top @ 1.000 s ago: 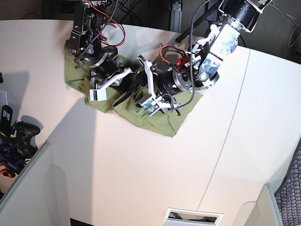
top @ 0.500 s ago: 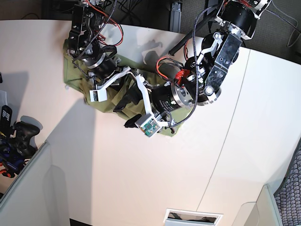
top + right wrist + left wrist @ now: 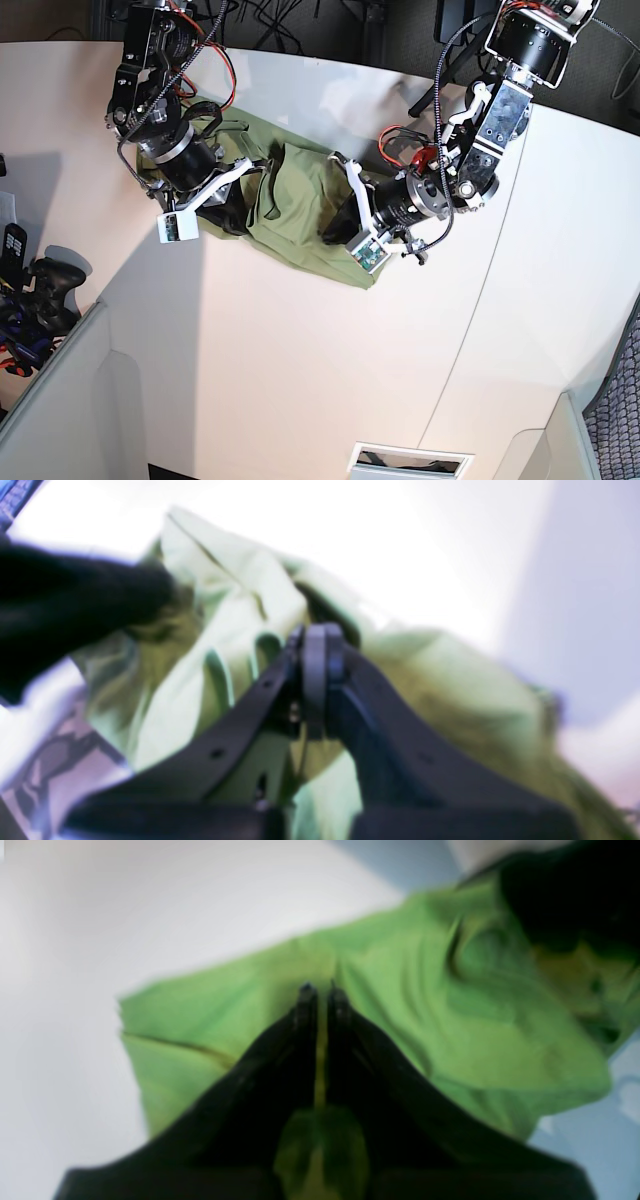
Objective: Layout the t-shirt on the table in an organized manner, then fold the t-shirt properly
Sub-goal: 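Press the folded shirt together with both grippers near the right gripper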
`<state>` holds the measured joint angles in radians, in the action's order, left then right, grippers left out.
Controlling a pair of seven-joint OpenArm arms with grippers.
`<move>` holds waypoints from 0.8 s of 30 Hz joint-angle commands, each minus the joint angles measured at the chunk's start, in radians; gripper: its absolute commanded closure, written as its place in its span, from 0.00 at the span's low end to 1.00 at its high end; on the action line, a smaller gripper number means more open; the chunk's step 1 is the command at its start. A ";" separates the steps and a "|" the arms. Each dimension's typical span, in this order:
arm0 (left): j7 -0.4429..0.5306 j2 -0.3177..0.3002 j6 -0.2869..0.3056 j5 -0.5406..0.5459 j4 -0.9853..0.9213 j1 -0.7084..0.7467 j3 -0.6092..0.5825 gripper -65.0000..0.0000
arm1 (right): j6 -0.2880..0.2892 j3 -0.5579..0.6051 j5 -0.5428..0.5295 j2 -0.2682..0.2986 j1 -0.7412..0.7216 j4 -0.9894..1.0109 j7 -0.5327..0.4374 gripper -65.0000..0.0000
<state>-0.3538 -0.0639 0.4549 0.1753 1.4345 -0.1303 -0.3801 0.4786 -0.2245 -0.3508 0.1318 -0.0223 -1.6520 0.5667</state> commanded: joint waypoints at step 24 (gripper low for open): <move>0.135 0.013 0.008 -0.031 -0.179 -0.045 0.001 0.94 | 0.008 0.196 0.109 -0.049 -0.164 0.240 -0.119 1.00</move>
<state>-0.2356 -0.0551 0.4557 0.1398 1.2411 -0.1513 -0.3801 0.4850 -0.0265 -0.2287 0.0772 -0.1650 -1.3899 0.4732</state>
